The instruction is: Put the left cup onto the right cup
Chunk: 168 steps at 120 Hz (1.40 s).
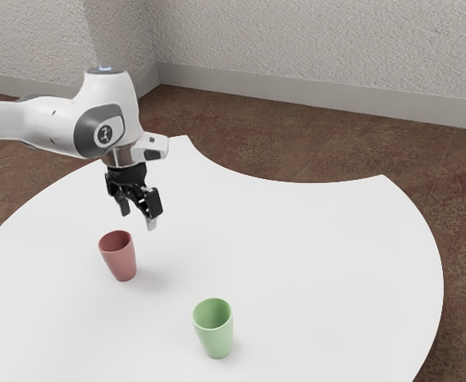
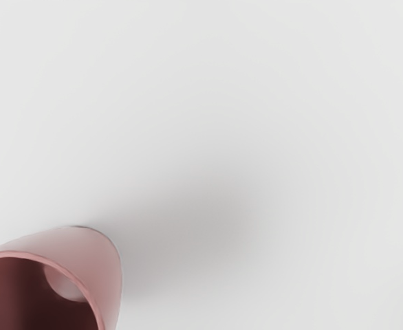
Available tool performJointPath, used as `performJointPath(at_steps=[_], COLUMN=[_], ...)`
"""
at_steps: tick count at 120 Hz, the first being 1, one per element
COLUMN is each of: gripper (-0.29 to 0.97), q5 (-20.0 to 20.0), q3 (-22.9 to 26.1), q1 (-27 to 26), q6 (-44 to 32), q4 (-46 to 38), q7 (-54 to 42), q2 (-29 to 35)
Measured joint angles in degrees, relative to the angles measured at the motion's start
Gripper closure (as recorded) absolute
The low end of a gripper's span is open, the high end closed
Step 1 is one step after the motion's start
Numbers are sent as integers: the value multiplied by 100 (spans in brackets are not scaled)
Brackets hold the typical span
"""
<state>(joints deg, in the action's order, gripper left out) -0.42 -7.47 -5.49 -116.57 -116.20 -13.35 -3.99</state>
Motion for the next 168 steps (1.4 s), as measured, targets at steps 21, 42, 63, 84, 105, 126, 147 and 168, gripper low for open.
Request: performJointPath(at_steps=[21, 42, 63, 84, 105, 126, 147, 168], gripper=[2, 2, 2, 2, 2, 2, 2, 2], q5=[5, 6, 6, 12, 15, 15, 16, 22], q3=[-1, 0, -1, 0, 0, 0, 0, 0], q1=[13, 47, 112, 137, 158, 235, 290, 313], q6=[-81, -171, -258, -306, -372, -457, -529, -572], q4=[-115, -241, -298, -304, -310, -364, -378, -449], q7=[130, 265, 364, 435, 484, 516, 536, 551], q2=[-14, -14, -31, -65, -128, -179, -231, -248])
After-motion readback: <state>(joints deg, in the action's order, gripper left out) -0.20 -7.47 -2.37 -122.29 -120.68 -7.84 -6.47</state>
